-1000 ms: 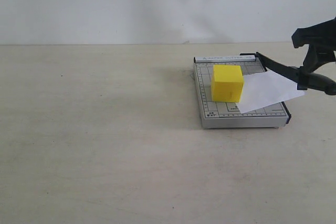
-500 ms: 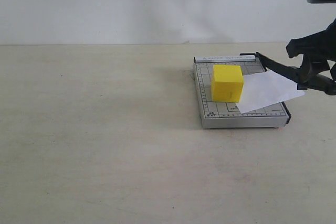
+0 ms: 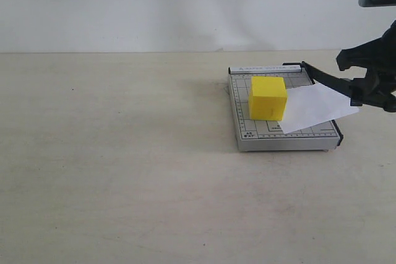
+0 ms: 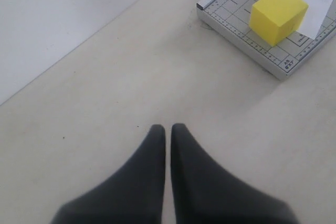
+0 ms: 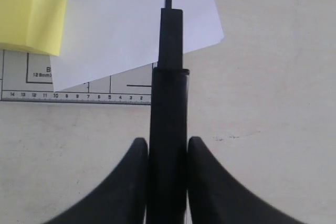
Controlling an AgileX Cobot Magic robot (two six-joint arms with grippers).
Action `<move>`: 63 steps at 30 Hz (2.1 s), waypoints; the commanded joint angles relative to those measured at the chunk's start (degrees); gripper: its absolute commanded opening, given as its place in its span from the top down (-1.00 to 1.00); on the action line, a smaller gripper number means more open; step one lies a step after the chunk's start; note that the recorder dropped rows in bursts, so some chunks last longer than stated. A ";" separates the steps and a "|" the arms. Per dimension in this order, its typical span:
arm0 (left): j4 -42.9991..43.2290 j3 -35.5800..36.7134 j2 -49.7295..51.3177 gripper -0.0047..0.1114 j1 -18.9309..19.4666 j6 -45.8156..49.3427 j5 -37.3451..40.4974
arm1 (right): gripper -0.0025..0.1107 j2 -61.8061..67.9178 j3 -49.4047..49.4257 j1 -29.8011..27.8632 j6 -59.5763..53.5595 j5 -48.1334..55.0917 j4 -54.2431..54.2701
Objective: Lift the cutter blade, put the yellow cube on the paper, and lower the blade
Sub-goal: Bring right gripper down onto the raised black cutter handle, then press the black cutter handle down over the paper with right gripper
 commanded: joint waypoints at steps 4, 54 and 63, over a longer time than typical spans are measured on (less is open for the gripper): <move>-0.85 0.33 -0.52 0.84 0.13 0.29 -0.78 | 0.72 -0.05 3.08 -0.02 -0.63 -1.97 -0.40; -1.69 0.33 -0.52 0.84 0.13 0.29 -1.38 | 0.72 3.15 24.21 -0.02 1.15 -23.83 1.43; -1.69 0.33 -0.52 0.84 0.13 0.29 -1.62 | 0.72 -8.32 24.21 -0.02 1.31 -25.17 1.43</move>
